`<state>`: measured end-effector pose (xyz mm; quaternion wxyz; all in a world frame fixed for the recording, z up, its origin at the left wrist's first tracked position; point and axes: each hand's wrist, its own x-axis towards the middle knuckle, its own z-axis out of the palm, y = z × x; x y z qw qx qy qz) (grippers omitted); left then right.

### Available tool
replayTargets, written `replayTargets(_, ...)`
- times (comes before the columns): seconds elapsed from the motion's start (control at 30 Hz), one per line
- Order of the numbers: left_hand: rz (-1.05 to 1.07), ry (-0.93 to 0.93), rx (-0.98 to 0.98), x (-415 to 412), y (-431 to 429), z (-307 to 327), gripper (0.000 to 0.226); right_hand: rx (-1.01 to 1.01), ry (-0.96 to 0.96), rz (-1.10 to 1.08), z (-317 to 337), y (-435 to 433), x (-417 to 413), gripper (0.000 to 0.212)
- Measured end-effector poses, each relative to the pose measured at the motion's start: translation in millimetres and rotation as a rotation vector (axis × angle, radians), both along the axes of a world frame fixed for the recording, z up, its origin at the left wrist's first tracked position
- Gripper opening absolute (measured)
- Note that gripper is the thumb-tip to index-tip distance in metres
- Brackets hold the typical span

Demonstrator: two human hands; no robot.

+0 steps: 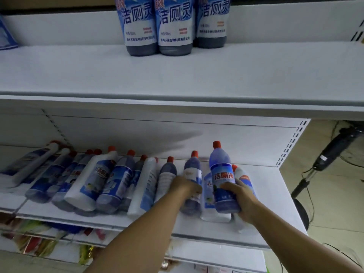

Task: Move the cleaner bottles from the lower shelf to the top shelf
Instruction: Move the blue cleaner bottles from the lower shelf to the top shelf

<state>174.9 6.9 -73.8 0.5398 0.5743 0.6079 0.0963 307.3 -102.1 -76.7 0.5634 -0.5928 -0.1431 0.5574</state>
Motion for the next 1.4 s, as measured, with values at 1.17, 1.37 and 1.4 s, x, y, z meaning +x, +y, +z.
replayTargets(1.17,0.085,-0.858,0.534,-470,-34,268,0.080,0.763,-0.310,0.584,259,44,-368,0.067)
replayTargets(1.37,0.057,-0.862,0.721,-466,34,349,0.085,0.986,-0.512,0.439,369,102,-355,0.059)
replayTargets(1.4,0.054,-0.852,0.745,-465,45,359,0.085,1.010,-0.550,0.411,381,114,-354,0.062)
